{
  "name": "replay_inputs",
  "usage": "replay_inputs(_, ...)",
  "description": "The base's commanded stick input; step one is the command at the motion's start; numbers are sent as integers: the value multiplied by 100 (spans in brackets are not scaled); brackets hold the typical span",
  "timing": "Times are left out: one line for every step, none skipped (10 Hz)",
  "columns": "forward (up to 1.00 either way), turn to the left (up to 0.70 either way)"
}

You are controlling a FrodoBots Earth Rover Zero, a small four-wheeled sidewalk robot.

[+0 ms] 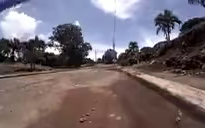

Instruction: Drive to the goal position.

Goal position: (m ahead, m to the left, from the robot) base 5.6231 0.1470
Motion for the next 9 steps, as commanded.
replay_inputs(70, 0)
replay_inputs(70, 0)
replay_inputs(70, 0)
replay_inputs(70, 0)
replay_inputs(70, 0)
replay_inputs(70, 0)
replay_inputs(70, 0)
replay_inputs(70, 0)
replay_inputs(70, 0)
